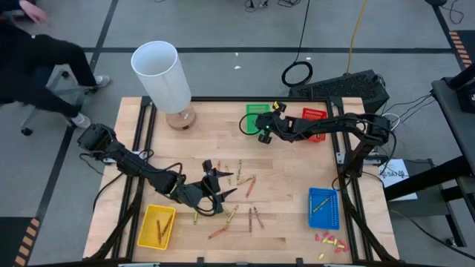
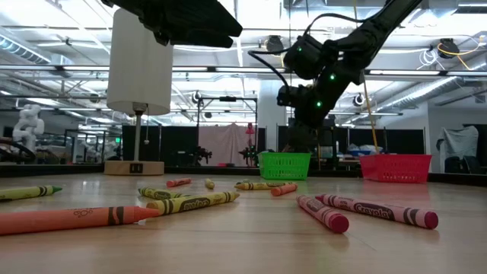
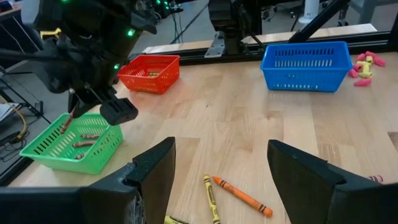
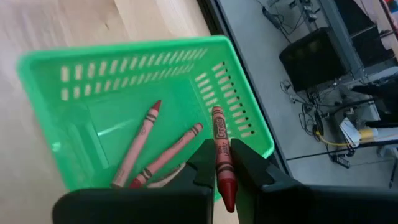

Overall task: Sort crayons
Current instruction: Put the red crayon into the green bin, then put the orange crayon into the yellow bin

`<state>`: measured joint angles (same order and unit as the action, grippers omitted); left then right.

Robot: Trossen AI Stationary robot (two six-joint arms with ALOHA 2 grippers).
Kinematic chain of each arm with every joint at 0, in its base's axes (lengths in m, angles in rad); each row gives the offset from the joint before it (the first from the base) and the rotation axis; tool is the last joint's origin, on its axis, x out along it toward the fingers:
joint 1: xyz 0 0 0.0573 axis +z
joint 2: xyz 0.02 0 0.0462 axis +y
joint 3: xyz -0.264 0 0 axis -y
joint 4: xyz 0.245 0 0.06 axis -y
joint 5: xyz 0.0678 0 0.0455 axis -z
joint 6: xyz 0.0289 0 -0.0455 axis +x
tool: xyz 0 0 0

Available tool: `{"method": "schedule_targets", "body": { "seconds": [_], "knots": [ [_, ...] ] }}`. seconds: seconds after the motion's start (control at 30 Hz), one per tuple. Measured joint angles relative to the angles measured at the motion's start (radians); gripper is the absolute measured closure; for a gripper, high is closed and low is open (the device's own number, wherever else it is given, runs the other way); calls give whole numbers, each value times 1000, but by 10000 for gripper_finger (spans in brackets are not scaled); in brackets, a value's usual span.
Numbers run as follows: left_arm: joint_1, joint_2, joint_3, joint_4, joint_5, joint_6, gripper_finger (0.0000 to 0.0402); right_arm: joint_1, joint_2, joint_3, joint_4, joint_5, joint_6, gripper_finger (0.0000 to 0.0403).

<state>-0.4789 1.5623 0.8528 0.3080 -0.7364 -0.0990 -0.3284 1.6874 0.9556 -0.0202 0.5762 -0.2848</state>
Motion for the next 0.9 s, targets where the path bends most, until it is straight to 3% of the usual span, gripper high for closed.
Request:
{"method": "schedule_targets", "body": {
  "seconds": [0.6, 0.9],
  "knots": [
    [2, 1, 0, -3, 0, 0, 153, 11, -11, 0, -30, -5, 70, 312],
    [10, 44, 0, -2, 0, -1, 153, 67, -135, 0, -111, -5, 126, 295]
  ]
}}
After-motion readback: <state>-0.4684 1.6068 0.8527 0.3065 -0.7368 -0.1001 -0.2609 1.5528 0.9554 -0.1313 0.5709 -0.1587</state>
